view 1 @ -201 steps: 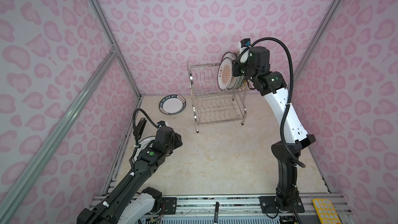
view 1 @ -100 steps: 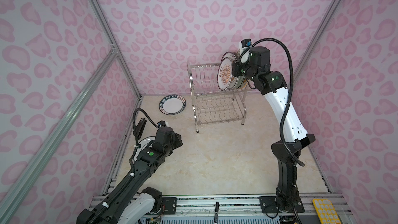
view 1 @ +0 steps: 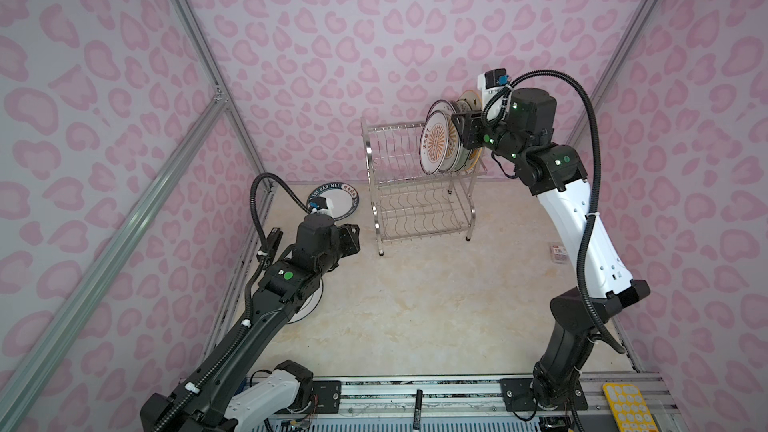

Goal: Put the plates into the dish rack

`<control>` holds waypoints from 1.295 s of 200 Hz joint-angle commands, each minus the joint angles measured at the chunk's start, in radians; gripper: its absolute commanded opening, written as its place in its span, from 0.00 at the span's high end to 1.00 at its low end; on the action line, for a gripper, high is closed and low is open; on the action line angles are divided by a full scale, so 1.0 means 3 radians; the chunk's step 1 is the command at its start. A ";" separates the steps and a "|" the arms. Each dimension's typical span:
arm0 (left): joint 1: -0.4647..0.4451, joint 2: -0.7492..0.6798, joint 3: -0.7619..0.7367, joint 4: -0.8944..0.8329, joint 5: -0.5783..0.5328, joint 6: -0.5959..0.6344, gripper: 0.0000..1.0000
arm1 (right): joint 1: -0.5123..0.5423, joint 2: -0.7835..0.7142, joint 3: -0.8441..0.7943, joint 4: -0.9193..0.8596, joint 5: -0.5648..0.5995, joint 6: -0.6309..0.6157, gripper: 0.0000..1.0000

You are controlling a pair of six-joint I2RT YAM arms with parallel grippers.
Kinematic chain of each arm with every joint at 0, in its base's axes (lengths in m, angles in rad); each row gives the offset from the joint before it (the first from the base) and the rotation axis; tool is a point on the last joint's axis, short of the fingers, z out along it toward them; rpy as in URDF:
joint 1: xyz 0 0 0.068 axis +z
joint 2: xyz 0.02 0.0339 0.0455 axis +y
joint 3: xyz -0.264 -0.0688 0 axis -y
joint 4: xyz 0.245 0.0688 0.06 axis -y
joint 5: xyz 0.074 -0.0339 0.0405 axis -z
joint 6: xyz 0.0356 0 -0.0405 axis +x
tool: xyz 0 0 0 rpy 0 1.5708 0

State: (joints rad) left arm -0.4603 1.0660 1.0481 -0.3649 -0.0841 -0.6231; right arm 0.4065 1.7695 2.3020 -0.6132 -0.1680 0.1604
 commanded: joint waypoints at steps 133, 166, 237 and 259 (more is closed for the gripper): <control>-0.0138 0.1113 0.1676 0.0359 0.0452 0.0260 0.61 | -0.1239 -0.1071 -0.3708 0.1804 -0.0958 -0.0101 0.57; -0.0143 0.1402 0.2083 0.0058 0.0146 0.0106 0.61 | -0.1127 -0.0694 -0.3648 0.1710 -0.0894 -0.0167 0.58; -0.0158 0.1663 0.2201 0.0277 0.0280 -0.0106 0.61 | -0.0878 -0.0115 -0.3565 0.1836 -0.0642 -0.0180 0.56; -0.0174 0.1741 0.2263 0.0284 0.0331 -0.0111 0.61 | -0.0864 -0.0029 -0.3532 0.1825 -0.0575 -0.0167 0.59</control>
State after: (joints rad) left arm -0.5087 1.5681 1.7023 -0.3134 -0.0071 -0.6468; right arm 0.1452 1.7367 1.2354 -0.0906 -0.3824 0.1135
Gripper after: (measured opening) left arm 0.391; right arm 0.433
